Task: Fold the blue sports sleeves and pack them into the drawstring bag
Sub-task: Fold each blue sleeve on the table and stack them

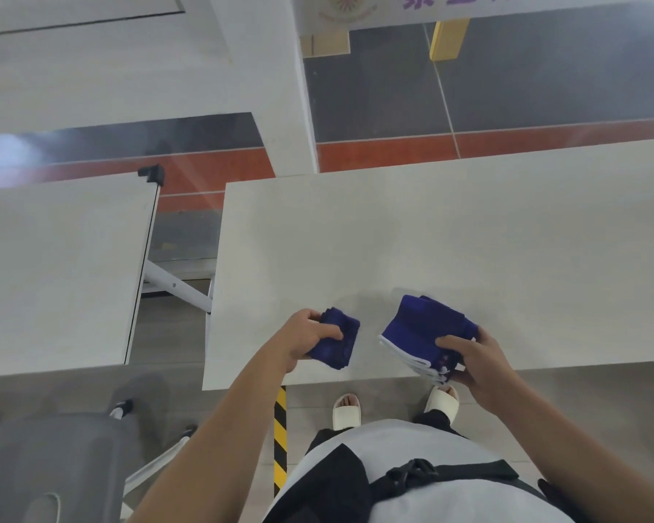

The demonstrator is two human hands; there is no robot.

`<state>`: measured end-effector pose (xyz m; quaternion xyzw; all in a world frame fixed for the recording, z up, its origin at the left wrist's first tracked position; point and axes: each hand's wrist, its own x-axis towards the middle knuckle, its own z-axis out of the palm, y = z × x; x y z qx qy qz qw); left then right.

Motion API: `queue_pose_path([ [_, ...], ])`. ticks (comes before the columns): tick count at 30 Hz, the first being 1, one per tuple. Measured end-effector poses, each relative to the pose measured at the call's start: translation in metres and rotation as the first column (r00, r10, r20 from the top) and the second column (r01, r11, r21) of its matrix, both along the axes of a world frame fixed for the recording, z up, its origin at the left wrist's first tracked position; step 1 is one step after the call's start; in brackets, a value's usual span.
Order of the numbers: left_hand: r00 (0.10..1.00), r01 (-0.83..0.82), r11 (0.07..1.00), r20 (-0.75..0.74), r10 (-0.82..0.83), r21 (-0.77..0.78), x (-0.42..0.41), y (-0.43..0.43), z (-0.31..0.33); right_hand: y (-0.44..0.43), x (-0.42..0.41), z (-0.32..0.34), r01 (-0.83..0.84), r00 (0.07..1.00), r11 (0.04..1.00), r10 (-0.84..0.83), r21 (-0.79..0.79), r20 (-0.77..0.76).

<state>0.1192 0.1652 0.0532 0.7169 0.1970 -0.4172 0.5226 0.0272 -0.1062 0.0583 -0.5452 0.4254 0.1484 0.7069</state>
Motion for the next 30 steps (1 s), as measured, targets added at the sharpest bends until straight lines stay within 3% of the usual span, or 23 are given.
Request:
queue_pose_path([
  [3,0.996,-0.084,0.97,0.02,0.091,-0.228,0.004,-0.019,0.037,-0.007,0.002,0.002,0.002,1.0,1.0,-0.003,0.028,0.017],
  [7,0.988,-0.103,0.81,0.038,0.152,-0.578,0.004,-0.057,0.076,-0.014,0.01,0.015,0.021,0.997,0.999,-0.023,0.038,0.067],
  [11,0.984,-0.115,0.719,0.022,0.179,-0.686,0.002,-0.092,0.096,-0.022,0.019,0.031,0.063,0.98,0.992,-0.082,0.106,0.182],
  [16,0.989,-0.075,0.786,0.053,0.137,-0.614,0.003,-0.113,0.096,-0.033,0.02,0.056,0.088,0.935,0.981,-0.142,0.176,0.325],
  [20,0.998,-0.002,0.739,0.042,0.04,-0.673,0.0,-0.117,0.093,-0.042,0.011,0.059,0.107,0.922,0.978,-0.165,0.18,0.35],
  [23,0.998,0.033,0.779,0.061,0.006,-0.626,-0.005,-0.123,0.093,-0.043,0.003,0.06,0.122,0.918,0.98,-0.171,0.155,0.358],
  [25,0.991,0.098,0.852,0.132,-0.034,-0.514,-0.01,-0.128,0.096,-0.044,-0.003,0.06,0.139,0.915,0.98,-0.181,0.141,0.36],
  [27,0.945,0.228,0.933,0.296,-0.142,-0.279,-0.014,-0.131,0.101,-0.046,-0.01,0.061,0.154,0.912,0.979,-0.194,0.135,0.362],
  [30,0.845,0.331,0.944,0.45,-0.288,-0.017,-0.014,-0.131,0.101,-0.053,-0.022,0.064,0.138,0.916,0.979,-0.183,0.148,0.356],
])
